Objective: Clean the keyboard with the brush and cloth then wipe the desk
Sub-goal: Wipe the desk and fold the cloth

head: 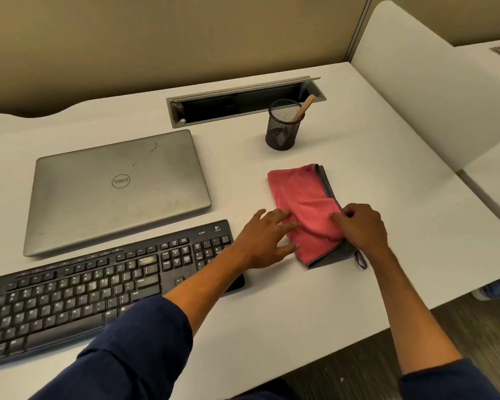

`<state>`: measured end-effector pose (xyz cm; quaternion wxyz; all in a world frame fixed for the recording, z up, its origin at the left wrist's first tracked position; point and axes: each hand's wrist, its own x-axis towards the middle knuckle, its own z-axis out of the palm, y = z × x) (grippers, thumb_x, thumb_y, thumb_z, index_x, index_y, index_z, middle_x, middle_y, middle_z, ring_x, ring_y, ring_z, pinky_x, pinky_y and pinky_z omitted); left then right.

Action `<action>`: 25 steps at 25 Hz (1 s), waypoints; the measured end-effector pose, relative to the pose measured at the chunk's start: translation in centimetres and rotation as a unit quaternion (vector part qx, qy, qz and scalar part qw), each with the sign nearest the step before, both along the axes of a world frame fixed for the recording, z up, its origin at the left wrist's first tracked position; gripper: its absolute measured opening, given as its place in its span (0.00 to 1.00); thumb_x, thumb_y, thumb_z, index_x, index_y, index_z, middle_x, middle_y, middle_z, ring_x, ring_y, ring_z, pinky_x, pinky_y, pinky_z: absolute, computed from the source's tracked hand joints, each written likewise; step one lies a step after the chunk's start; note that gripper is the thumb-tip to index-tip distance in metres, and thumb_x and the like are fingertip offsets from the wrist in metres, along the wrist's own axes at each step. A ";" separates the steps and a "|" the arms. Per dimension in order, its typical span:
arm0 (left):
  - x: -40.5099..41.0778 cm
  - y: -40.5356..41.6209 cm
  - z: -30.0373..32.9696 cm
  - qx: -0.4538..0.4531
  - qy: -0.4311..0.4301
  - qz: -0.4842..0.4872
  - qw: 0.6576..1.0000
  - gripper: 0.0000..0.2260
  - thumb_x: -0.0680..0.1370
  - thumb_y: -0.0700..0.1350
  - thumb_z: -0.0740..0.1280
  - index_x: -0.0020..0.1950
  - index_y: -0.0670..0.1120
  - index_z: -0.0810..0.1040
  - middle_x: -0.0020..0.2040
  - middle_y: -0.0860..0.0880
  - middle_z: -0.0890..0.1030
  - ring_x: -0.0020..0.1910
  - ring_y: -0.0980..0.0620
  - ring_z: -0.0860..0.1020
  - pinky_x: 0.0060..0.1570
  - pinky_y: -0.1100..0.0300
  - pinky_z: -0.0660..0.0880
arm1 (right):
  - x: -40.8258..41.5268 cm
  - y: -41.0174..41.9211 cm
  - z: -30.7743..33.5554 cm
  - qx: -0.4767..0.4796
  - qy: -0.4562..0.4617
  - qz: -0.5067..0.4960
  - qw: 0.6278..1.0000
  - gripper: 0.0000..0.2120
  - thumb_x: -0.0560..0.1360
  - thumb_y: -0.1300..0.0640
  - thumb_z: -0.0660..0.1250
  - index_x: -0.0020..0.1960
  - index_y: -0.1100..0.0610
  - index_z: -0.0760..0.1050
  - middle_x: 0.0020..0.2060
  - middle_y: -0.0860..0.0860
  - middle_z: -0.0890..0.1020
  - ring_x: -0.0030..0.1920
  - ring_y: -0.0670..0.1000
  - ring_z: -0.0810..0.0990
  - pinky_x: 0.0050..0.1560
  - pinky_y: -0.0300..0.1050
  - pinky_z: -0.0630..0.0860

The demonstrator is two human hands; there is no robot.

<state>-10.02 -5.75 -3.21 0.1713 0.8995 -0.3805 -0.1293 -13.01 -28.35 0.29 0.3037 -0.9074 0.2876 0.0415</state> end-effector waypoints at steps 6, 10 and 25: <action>0.2 -0.3 -0.3 0.030 0.013 -0.016 0.999 0.26 0.82 0.63 0.56 0.79 0.55 0.63 0.82 0.47 0.54 0.80 0.49 0.53 0.78 0.47 0.45 | -1.2 -0.2 -0.4 0.018 0.023 -0.048 0.998 0.12 0.73 0.51 0.70 0.54 0.53 0.76 0.48 0.53 0.80 0.48 0.57 0.78 0.45 0.46 0.70; 0.1 -0.6 -0.1 0.037 -0.001 -0.026 0.999 0.25 0.82 0.63 0.56 0.76 0.53 0.68 0.81 0.46 0.56 0.79 0.48 0.54 0.78 0.47 0.45 | -1.6 0.2 -0.3 -0.104 0.096 -0.003 0.990 0.19 0.72 0.48 0.70 0.60 0.55 0.75 0.53 0.56 0.81 0.53 0.60 0.79 0.45 0.46 0.69; -0.6 -3.9 -0.5 0.142 0.016 0.072 0.987 0.47 0.78 0.70 0.56 0.81 0.44 0.36 0.81 0.43 0.37 0.80 0.46 0.38 0.73 0.41 0.32 | 6.7 0.3 -5.8 -0.222 -0.012 0.296 0.929 0.40 0.74 0.31 0.38 0.81 0.49 0.46 0.81 0.48 0.50 0.80 0.49 0.46 0.76 0.61 0.45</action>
